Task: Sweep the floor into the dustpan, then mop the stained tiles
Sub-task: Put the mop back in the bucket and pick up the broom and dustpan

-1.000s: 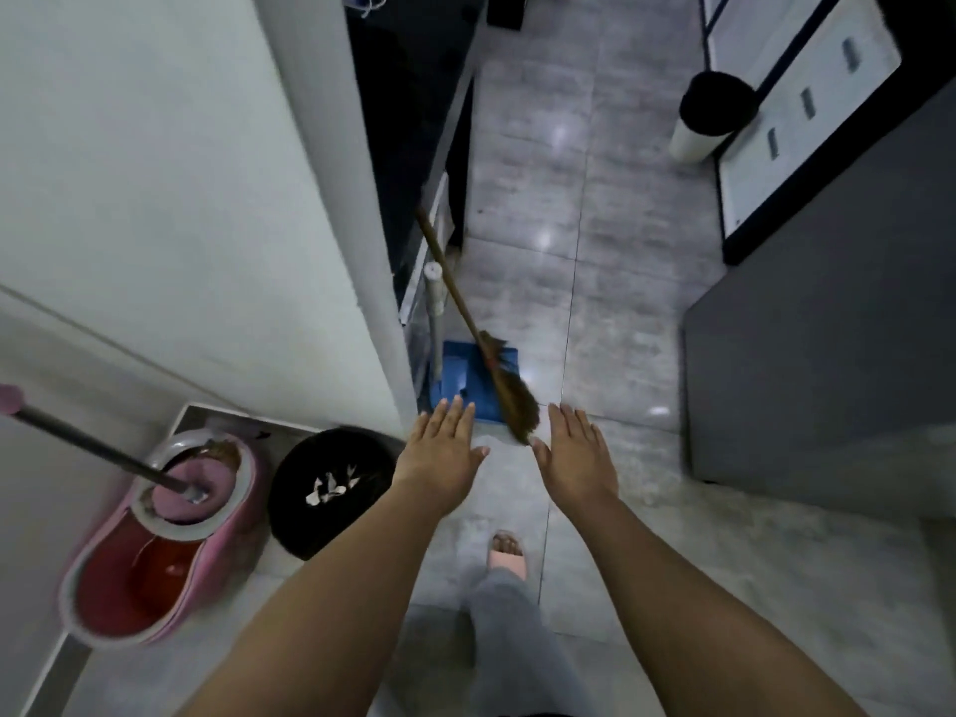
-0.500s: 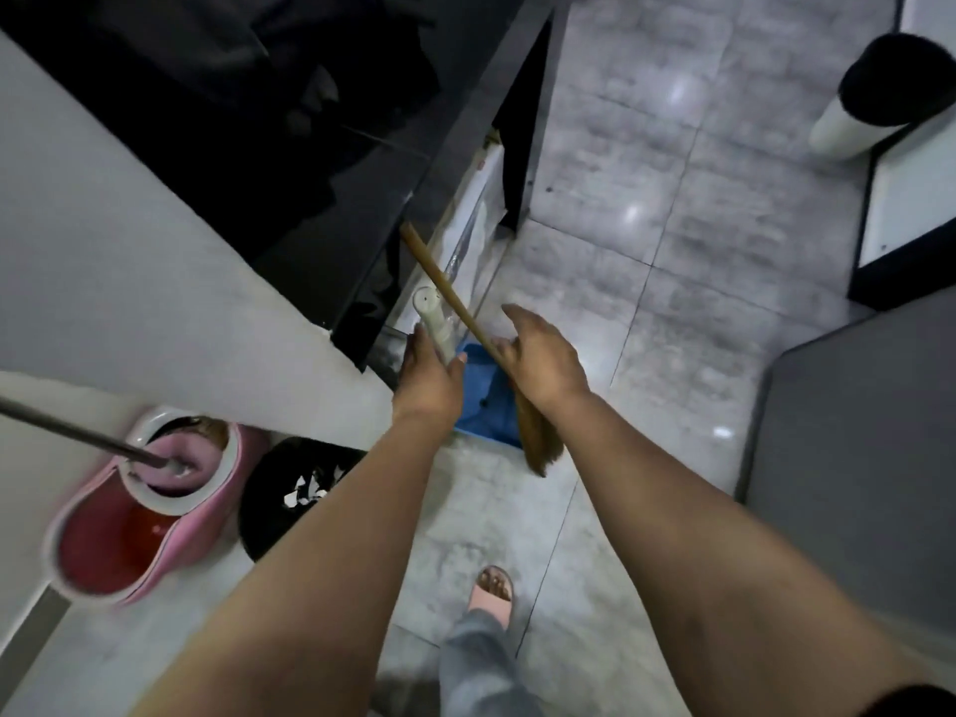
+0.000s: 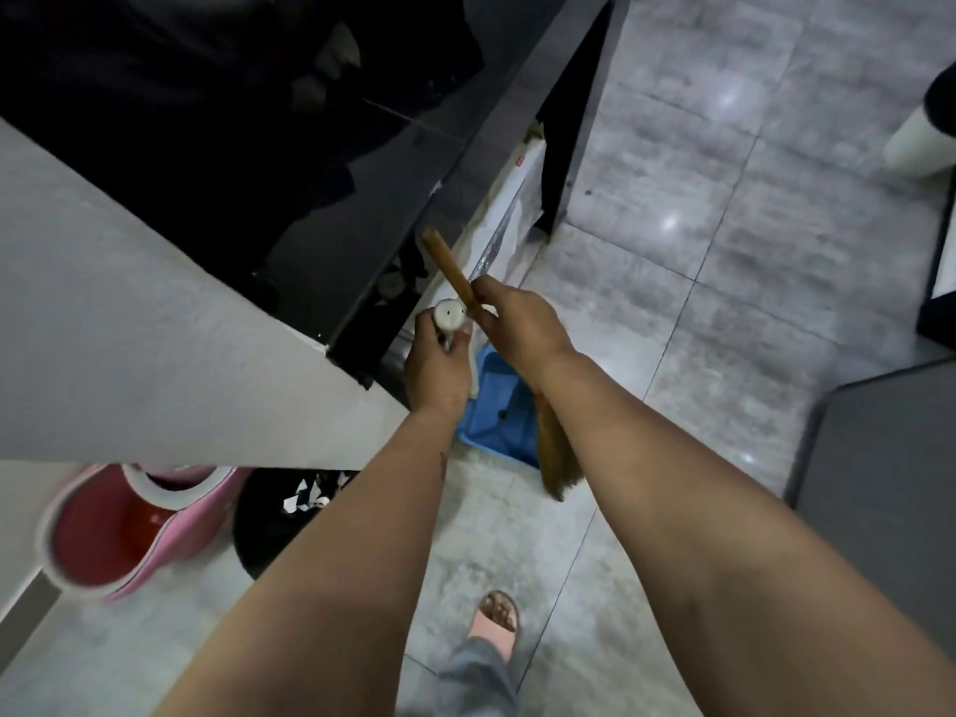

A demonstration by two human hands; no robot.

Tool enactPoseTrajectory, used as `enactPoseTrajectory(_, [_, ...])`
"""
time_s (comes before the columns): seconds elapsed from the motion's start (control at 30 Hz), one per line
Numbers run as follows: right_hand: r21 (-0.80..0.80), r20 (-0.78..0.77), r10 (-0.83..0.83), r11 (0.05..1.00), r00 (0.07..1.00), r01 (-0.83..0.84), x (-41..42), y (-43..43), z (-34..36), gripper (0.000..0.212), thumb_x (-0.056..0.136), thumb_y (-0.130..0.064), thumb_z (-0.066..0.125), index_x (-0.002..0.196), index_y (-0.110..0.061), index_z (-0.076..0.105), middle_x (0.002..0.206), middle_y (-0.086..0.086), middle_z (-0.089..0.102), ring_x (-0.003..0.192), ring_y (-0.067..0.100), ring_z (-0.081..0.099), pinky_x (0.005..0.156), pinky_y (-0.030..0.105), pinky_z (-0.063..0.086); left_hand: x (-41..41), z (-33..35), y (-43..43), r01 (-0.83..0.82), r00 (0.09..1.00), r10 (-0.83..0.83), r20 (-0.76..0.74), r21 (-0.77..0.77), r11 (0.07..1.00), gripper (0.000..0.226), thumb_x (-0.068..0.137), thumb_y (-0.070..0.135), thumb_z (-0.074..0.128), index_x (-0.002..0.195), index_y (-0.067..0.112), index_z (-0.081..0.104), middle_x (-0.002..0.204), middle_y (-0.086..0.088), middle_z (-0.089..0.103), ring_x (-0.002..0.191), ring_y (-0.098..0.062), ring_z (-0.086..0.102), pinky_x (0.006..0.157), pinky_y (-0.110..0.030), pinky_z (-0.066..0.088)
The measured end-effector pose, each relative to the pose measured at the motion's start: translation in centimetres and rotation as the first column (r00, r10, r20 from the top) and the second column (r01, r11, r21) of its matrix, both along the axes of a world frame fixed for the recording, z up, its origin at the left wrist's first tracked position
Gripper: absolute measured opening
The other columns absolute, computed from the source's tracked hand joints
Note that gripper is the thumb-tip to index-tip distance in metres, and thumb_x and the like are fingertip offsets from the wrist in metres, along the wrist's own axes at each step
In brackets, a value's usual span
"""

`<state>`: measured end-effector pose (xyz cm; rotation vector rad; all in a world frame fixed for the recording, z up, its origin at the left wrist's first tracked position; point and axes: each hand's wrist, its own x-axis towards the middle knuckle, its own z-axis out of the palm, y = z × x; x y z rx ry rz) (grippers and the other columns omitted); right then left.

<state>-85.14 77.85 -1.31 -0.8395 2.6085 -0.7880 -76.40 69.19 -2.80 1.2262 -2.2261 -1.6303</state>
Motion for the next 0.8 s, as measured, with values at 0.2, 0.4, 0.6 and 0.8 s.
enactPoseTrajectory(0.2, [-0.023, 0.050, -0.066, 0.997, 0.997, 0.068, 2.9, 4.2, 1.8, 0.010, 0.096, -0.030, 0.047, 0.096, -0.021, 0.050, 0.081, 0.004, 0.062, 0.072, 0.025, 0.058, 0.062, 0.037, 0.049, 3.7, 1.5, 2.4, 0.117, 0.992, -0.107, 0.063, -0.177, 0.977, 0.036, 0.098, 0.031, 0.051, 0.132, 0.020, 0.046, 0.118, -0.005, 0.066, 0.103, -0.028, 0.062, 0.081, -0.029, 0.045])
enactPoseTrajectory(0.4, [-0.008, 0.052, -0.139, 0.990, 0.989, 0.139, 9.8, 7.8, 5.0, 0.009, 0.095, -0.024, 0.050, 0.104, -0.026, 0.050, 0.082, 0.005, 0.064, 0.073, 0.026, 0.060, 0.065, 0.037, 0.052, 10.3, 5.0, 4.8, 0.186, 0.980, -0.166, 0.110, -0.206, 0.961, 0.036, 0.099, 0.031, 0.049, 0.133, 0.020, 0.043, 0.113, -0.017, 0.066, 0.098, -0.041, 0.061, 0.080, -0.043, 0.050])
enactPoseTrajectory(0.6, [0.030, 0.003, -0.166, 0.986, 0.986, 0.165, 21.0, 8.5, 8.5, 0.014, 0.095, -0.028, 0.053, 0.108, -0.024, 0.053, 0.087, 0.003, 0.067, 0.077, 0.026, 0.062, 0.065, 0.036, 0.052, 20.9, 8.4, 4.5, 0.215, 0.977, -0.211, 0.040, -0.179, 0.960, 0.029, 0.099, 0.031, 0.049, 0.123, 0.014, 0.047, 0.112, -0.014, 0.066, 0.099, -0.038, 0.061, 0.079, -0.041, 0.048])
enactPoseTrajectory(0.8, [0.031, -0.034, -0.152, 0.988, 0.988, 0.153, 35.2, 5.7, 11.3, 0.015, 0.096, -0.032, 0.054, 0.108, -0.024, 0.055, 0.088, 0.002, 0.068, 0.079, 0.026, 0.064, 0.068, 0.034, 0.052, 35.4, 10.6, 1.2, 0.216, 0.975, -0.223, -0.019, -0.193, 0.957, 0.027, 0.099, 0.033, 0.050, 0.123, 0.020, 0.048, 0.110, -0.007, 0.067, 0.097, -0.032, 0.062, 0.075, -0.036, 0.044])
